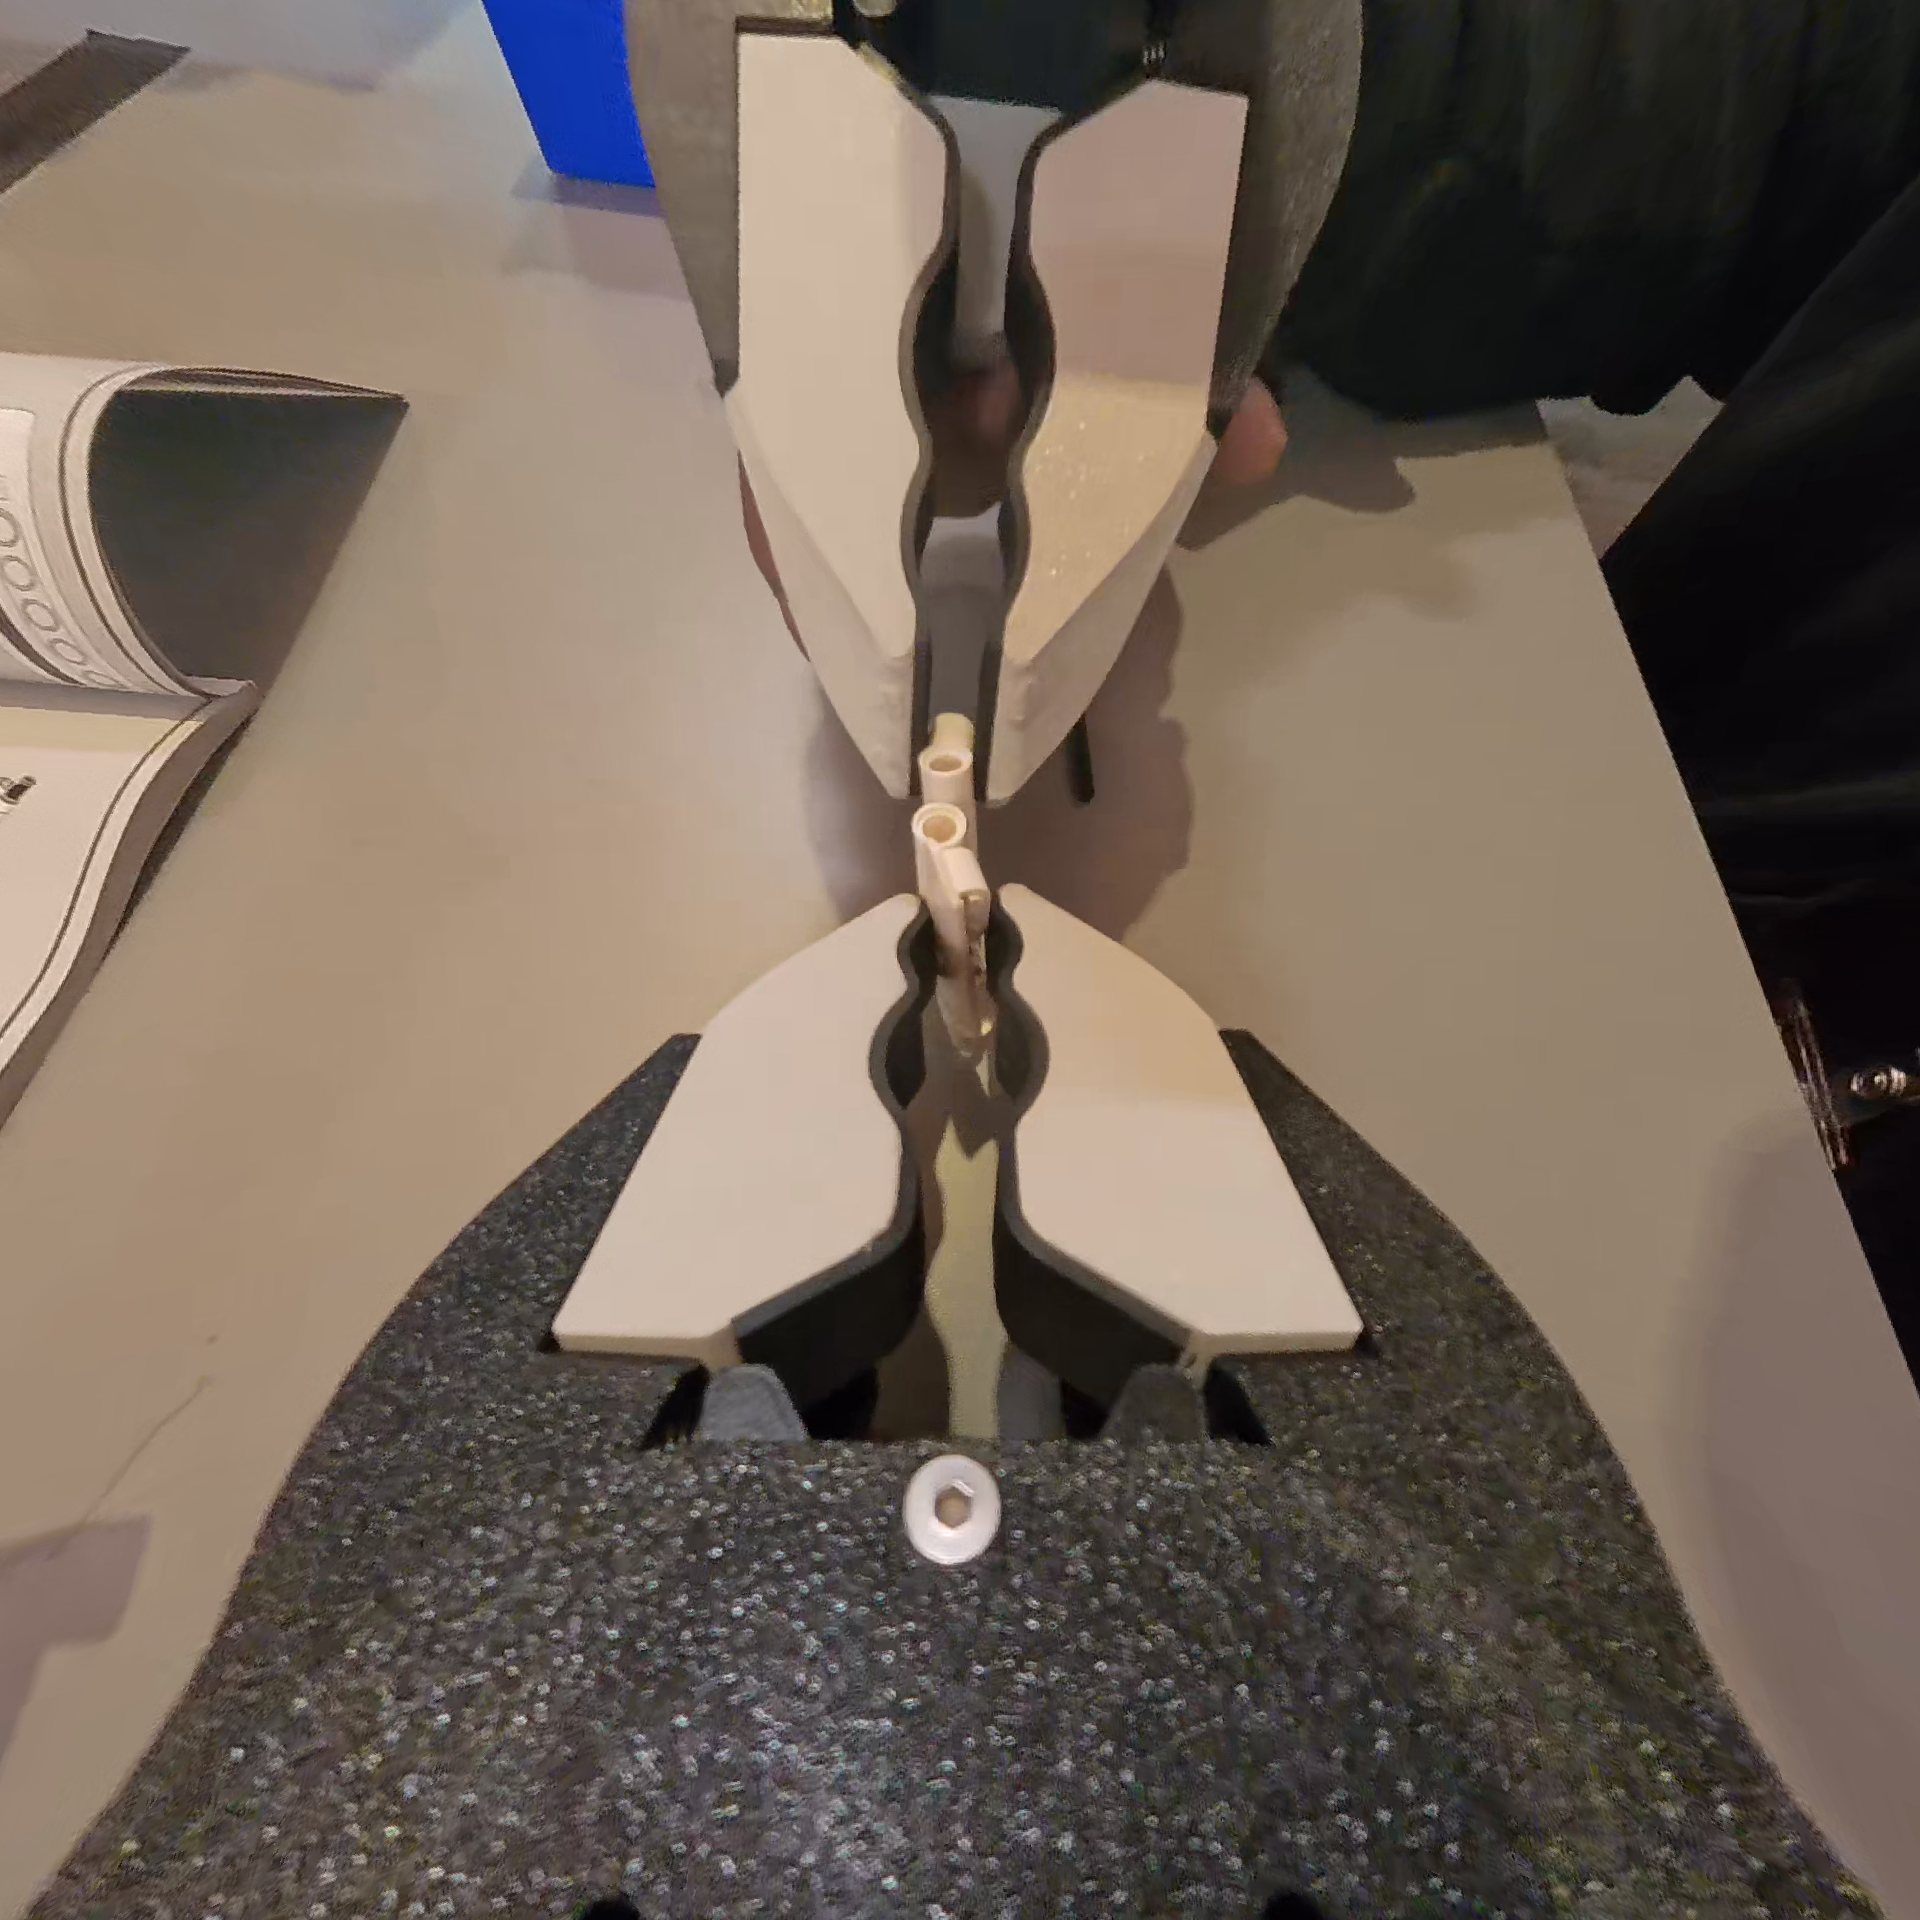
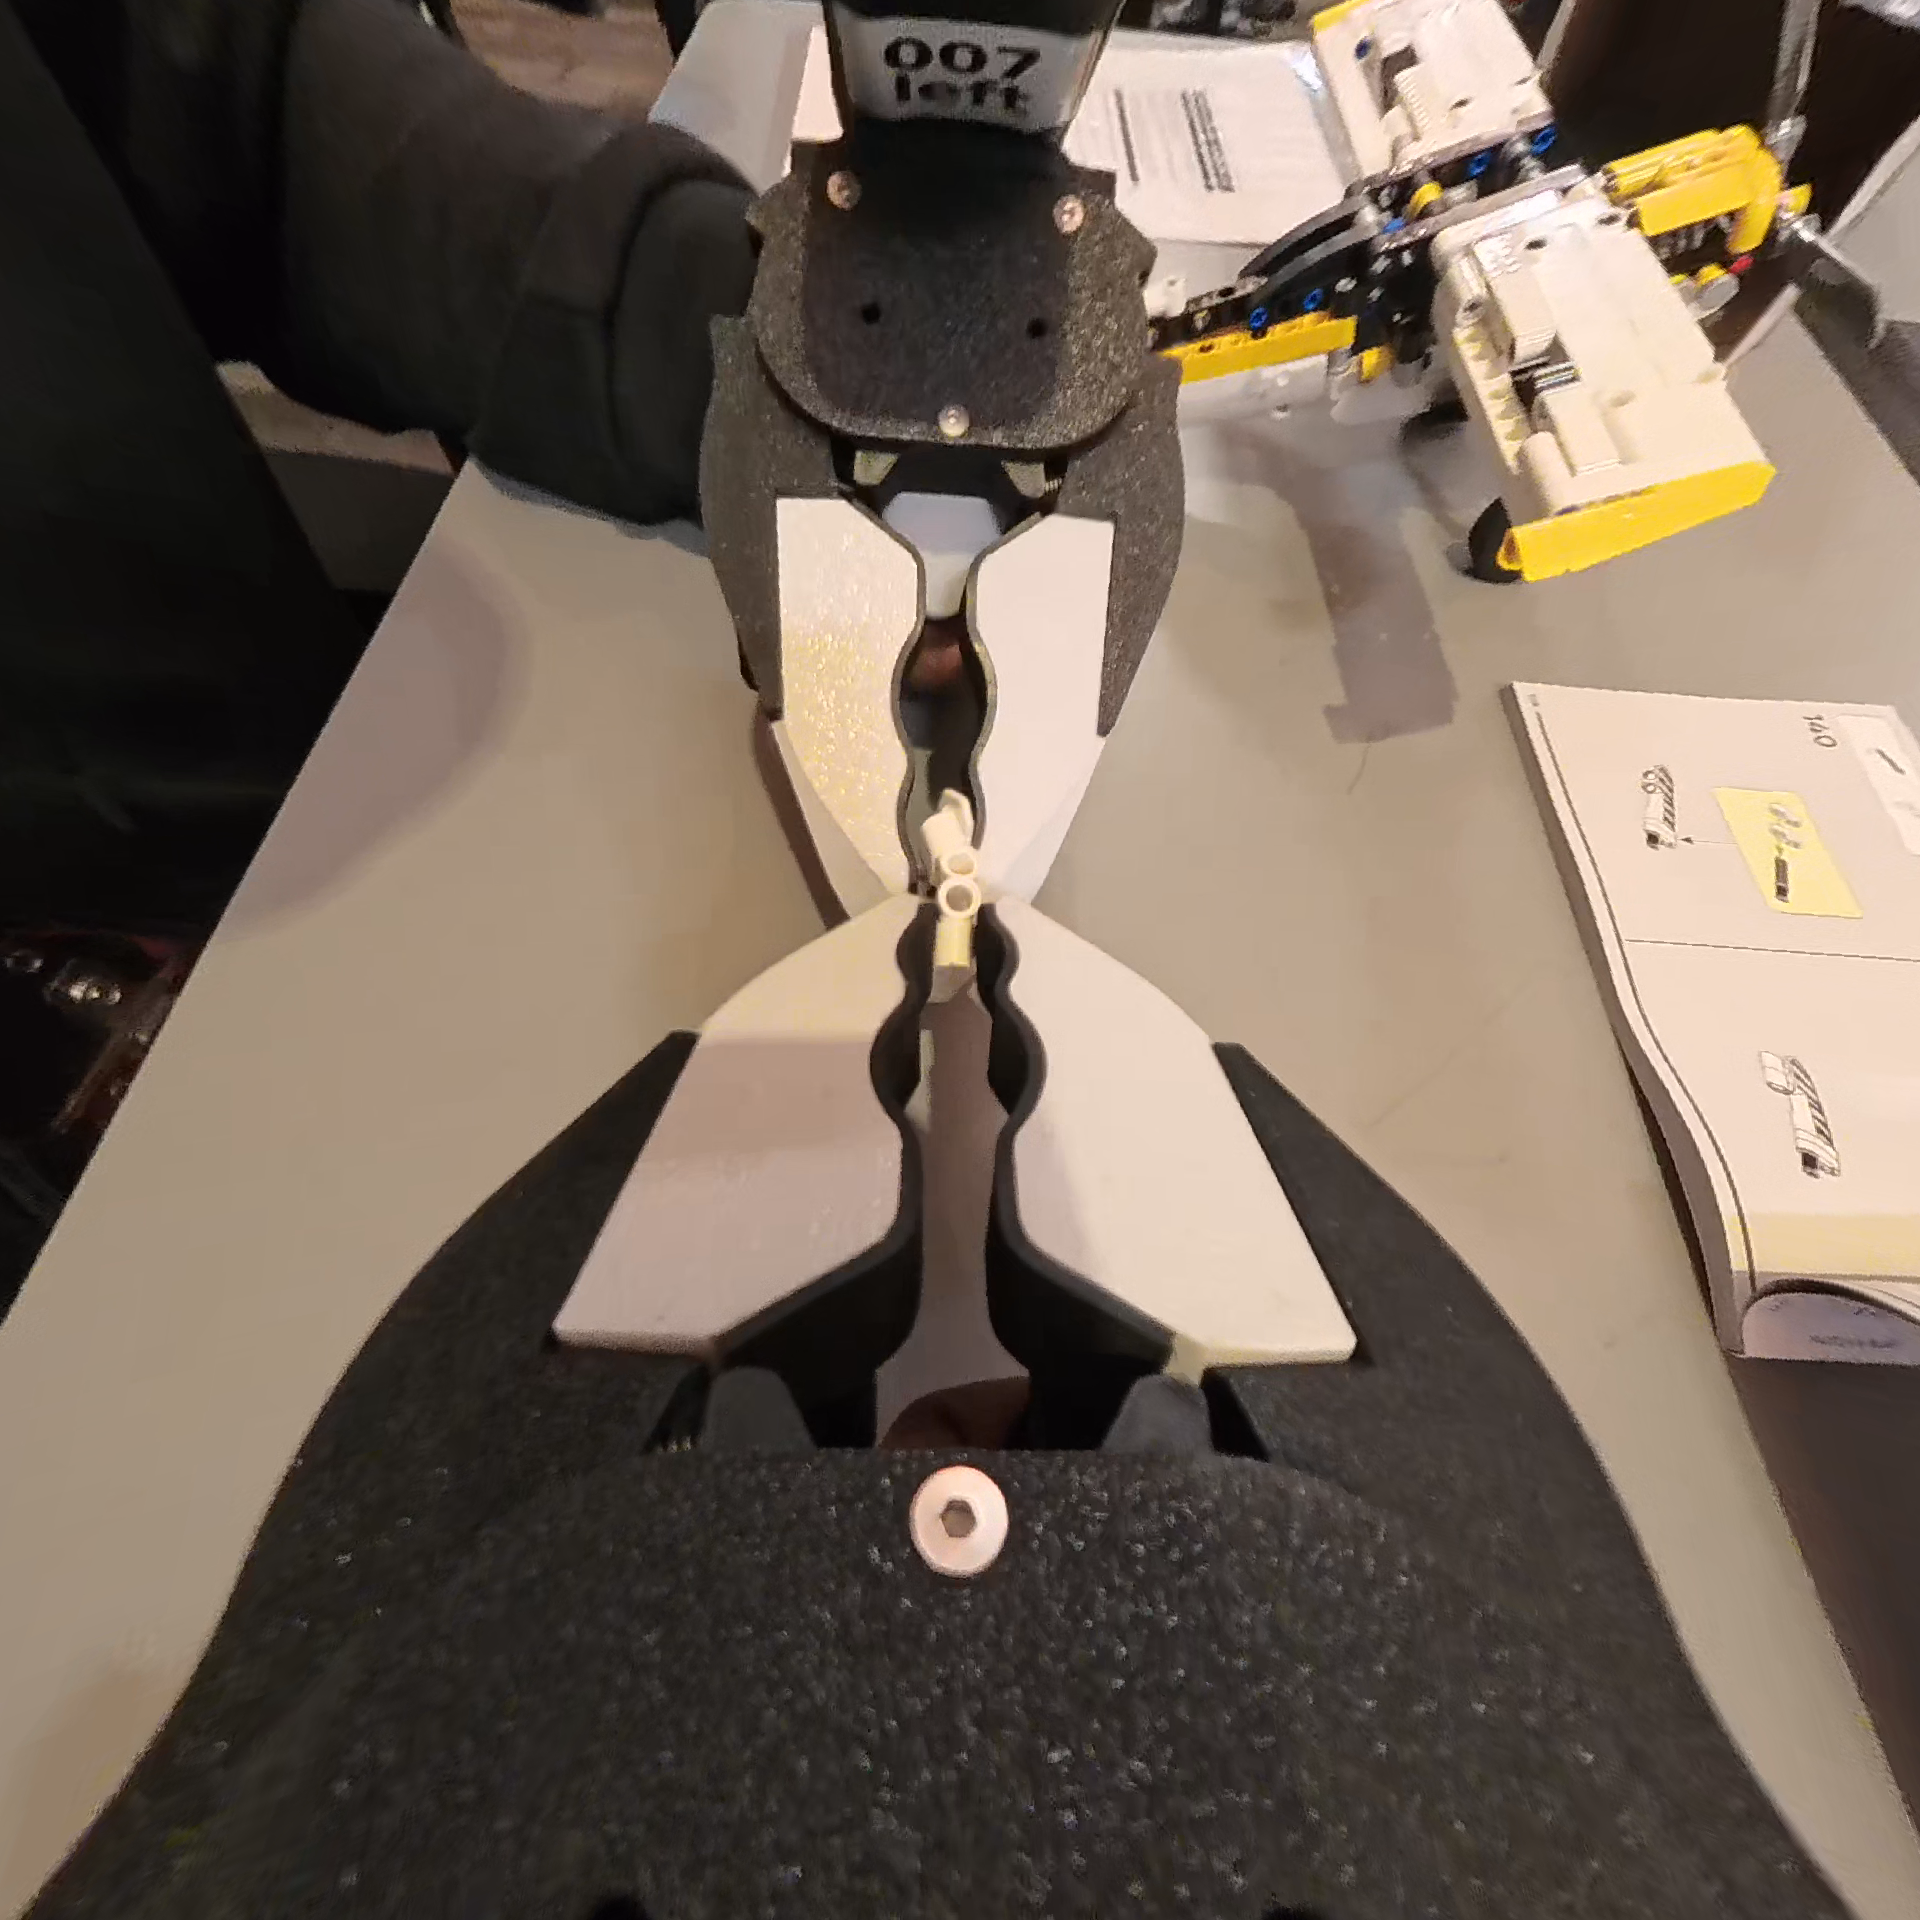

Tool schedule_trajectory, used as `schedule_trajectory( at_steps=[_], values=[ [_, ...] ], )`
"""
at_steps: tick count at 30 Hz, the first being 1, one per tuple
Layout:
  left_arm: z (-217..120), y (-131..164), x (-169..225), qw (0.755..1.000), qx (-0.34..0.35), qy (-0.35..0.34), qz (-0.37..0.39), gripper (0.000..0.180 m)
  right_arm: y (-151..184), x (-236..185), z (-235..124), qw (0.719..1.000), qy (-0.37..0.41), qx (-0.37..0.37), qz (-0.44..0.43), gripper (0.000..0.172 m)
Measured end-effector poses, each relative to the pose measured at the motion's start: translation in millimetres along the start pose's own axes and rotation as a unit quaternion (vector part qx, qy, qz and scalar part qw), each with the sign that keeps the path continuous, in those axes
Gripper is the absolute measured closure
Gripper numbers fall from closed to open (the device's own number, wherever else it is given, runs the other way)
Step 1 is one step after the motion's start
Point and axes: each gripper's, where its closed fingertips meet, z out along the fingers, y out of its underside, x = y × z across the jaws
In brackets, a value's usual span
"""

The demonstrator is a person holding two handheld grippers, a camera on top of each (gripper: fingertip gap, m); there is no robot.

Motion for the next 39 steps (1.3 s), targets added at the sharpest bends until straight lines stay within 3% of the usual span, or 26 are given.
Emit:
schedule_trajectory(
  at_steps=[17,25,39],
  values=[
    [-11.6,-33.6,3.4,0.985,0.126,0.056,-0.107,0.173,-18.6,7.2,-9.7,0.989,0.03,0.115,0.087,0.158],
    [-14.5,-35.3,3.3,0.982,0.137,0.064,-0.114,0.173,-9.8,2.8,-13.7,0.986,0.022,0.115,0.12,0.158],
    [-10.6,-24.6,13.4,0.986,0.085,0.097,-0.106,0.172,-5.5,-8.2,-7.0,0.987,-0.009,0.111,0.116,0.163]
  ],
)
